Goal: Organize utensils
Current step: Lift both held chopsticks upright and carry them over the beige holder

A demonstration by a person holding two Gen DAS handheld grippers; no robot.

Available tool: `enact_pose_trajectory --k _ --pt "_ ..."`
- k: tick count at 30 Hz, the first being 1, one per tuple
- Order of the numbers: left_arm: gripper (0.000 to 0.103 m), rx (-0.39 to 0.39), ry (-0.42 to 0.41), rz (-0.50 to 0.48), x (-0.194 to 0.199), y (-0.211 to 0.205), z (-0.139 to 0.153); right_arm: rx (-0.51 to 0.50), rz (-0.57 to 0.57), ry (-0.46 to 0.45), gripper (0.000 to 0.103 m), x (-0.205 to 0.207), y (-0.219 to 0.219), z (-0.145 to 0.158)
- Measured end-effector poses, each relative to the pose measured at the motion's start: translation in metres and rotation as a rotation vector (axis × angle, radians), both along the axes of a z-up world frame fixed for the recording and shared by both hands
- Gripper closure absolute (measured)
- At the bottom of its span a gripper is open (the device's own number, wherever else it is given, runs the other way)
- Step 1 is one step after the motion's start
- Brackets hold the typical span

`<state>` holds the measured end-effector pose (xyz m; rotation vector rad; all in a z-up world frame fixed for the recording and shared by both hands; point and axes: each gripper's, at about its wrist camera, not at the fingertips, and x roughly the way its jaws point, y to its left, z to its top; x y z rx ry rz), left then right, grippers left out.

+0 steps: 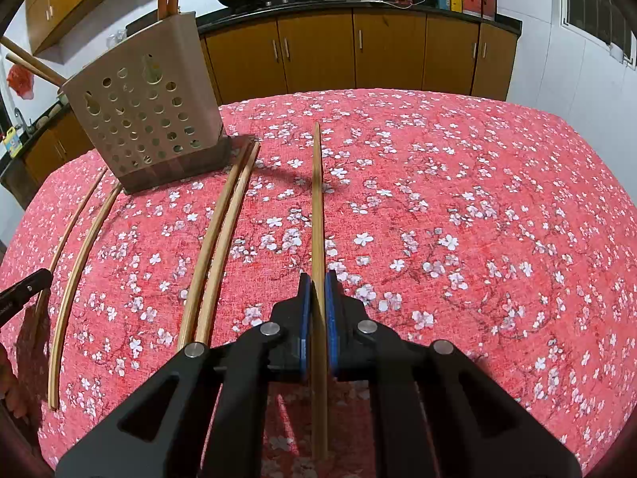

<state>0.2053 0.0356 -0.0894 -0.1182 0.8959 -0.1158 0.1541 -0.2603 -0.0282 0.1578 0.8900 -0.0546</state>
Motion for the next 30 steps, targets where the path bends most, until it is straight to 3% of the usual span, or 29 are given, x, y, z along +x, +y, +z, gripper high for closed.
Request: enact_pose_trajectory --k 17,26,30 --pt "0.093 -0.022 0.002 0.012 -0.003 -0.002 0.003 0.007 -0.001 0.000 0.094 0.001 0.001 0.000" --pt "0.088 0.069 -0.001 -0.017 -0.011 -0.017 0.003 0.005 -0.001 0.001 0.094 -0.003 0.001 0.000" --pt "0.094 0.092 0.000 -0.016 -0.010 -0.019 0.003 0.010 0.002 -0.001 0.095 -0.003 0.000 0.001"
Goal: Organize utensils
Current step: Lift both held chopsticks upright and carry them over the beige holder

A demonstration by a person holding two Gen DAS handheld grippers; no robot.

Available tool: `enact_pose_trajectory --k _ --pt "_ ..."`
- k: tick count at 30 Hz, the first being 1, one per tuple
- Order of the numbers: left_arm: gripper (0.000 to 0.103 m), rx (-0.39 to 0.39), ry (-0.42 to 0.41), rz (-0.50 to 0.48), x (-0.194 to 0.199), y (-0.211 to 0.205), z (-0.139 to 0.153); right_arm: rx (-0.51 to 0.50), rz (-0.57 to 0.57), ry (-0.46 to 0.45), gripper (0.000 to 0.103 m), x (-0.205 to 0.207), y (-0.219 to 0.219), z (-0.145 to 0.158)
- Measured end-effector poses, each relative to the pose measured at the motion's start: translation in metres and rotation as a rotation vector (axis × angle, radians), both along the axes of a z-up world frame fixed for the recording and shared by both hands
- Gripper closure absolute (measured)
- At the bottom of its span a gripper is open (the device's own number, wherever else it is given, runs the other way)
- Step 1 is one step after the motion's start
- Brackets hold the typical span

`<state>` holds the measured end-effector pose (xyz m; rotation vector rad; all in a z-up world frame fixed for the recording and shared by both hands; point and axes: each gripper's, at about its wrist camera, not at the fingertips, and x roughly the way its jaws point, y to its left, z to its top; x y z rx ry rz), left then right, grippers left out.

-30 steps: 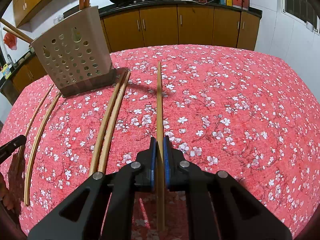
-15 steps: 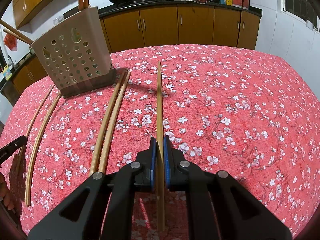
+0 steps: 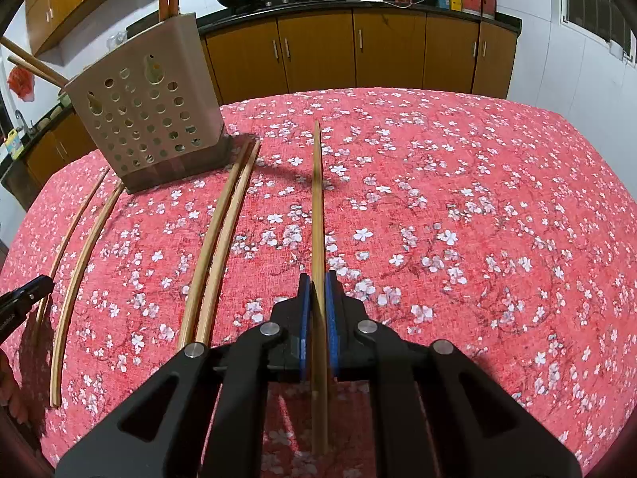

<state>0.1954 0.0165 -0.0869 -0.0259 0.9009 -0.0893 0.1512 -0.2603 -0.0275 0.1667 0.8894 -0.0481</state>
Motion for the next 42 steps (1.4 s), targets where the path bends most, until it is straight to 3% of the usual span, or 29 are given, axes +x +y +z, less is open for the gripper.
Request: enact_pose_trajectory --k 4,8,19,27,34,42 --pt "0.095 -0.020 0.026 -0.008 0.001 0.004 0.003 0.017 -0.002 -0.031 0.095 -0.009 -0.005 0.012" --pt "0.095 -0.034 0.000 -0.012 -0.003 0.009 0.020 0.024 -0.011 -0.100 0.095 -0.019 -0.013 0.037" --pt "0.095 -0.091 -0.185 -0.015 -0.014 0.017 0.098 0.023 -0.054 -0.297 0.095 -0.034 -0.025 0.100" --pt "0.095 -0.155 -0.315 -0.007 -0.022 0.021 0.140 0.016 -0.057 -0.368 0.095 -0.037 -0.027 0.116" --pt "0.095 -0.167 -0.335 -0.015 -0.023 0.024 0.150 0.014 -0.044 -0.400 0.095 -0.039 -0.025 0.127" --pt "0.095 -0.208 -0.414 -0.117 -0.034 0.011 0.190 0.108 0.064 -0.523 0.095 -0.047 -0.016 0.188"
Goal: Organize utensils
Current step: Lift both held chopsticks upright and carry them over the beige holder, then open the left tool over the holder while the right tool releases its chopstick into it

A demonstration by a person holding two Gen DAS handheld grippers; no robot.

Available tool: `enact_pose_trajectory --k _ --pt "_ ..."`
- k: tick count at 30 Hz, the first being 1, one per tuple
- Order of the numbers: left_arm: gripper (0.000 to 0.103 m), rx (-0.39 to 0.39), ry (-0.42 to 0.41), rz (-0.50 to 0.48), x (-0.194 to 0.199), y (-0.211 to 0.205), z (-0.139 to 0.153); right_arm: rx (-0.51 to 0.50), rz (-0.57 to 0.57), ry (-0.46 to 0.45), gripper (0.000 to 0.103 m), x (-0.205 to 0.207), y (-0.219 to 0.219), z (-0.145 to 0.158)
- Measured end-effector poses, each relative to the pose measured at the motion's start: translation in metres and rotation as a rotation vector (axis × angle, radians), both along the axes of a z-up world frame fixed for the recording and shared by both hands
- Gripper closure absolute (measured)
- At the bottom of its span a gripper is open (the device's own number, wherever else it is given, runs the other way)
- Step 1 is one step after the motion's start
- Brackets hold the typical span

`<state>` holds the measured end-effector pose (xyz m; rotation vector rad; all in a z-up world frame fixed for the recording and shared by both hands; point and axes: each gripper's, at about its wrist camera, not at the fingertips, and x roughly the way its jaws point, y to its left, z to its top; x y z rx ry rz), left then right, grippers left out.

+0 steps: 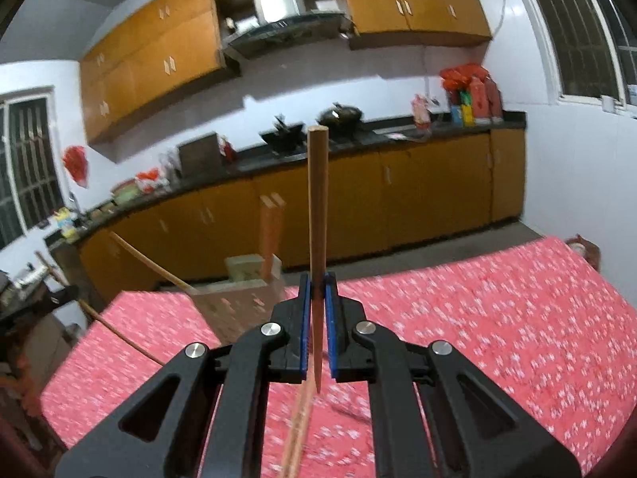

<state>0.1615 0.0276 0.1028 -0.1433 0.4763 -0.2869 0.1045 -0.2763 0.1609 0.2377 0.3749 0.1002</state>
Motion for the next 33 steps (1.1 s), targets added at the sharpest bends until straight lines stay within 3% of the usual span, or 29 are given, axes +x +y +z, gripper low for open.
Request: enact_pose_trajectory --k 8,14,24,33 --pt "0.095 -0.044 -0.142 -0.028 0.002 -0.025 0.046 0.038 0.057 -0.172 0.095 0.006 0.020 0.050" --pt "0.095 -0.088 -0.247 0.055 0.026 -0.039 0.072 0.008 0.015 -0.274 0.095 0.029 0.042 0.059" --pt "0.095 -0.083 -0.277 0.117 0.067 -0.057 0.052 -0.027 0.010 -0.166 0.095 0.086 0.059 0.018" --pt "0.094 -0.062 -0.189 0.088 0.088 -0.067 0.022 -0.047 0.057 -0.079 0.094 0.091 0.068 -0.002"
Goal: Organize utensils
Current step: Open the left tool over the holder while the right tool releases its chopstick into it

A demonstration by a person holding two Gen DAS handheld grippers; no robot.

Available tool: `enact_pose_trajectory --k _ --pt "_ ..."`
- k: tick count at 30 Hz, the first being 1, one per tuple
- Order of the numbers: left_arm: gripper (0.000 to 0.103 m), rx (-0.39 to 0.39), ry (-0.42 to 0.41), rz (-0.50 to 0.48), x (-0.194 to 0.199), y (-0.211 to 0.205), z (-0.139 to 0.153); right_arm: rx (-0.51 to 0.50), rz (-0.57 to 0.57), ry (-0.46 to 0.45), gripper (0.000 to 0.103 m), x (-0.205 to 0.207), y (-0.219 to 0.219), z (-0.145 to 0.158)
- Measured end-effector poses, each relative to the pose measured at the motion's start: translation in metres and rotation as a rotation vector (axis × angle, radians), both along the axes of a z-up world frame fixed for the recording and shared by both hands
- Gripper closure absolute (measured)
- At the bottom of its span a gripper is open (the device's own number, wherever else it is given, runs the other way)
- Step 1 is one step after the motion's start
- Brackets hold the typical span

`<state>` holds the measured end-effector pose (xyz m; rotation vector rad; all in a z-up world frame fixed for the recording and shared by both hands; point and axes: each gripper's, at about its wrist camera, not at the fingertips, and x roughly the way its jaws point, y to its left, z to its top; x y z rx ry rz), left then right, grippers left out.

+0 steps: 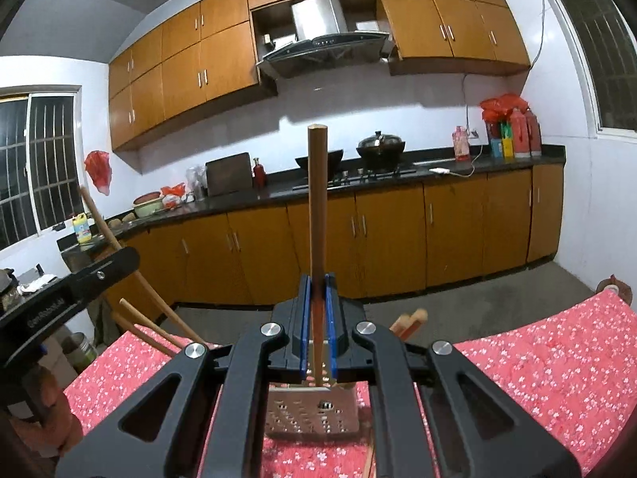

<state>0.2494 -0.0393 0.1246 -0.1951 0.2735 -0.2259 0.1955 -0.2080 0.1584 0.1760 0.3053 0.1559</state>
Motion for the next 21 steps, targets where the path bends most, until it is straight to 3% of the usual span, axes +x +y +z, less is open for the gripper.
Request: enact_pose_trajectory --k 2,5,13,17,21 --pt "0.093 0.001 0.002 -0.002 -0.002 0.002 -0.002 -0.004 0.001 0.003 0.090 -0.002 0.001 0.000" --pt "0.088 -0.003 0.003 -0.006 -0.007 0.007 0.000 0.006 -0.007 -0.008 0.072 -0.010 -0.003 0.006" --pt "0.076 -0.031 -0.036 -0.004 -0.054 0.037 0.010 0.040 -0.066 -0.042 0.072 -0.057 -0.035 0.019" --pt "0.072 0.002 0.023 0.030 -0.074 0.057 -0.011 0.023 -0.122 0.079 0.072 -0.071 -0.055 -0.014" --pt "0.072 0.079 0.190 0.064 -0.072 0.069 -0.067 0.007 -0.136 0.334 0.072 -0.062 -0.064 -0.079"
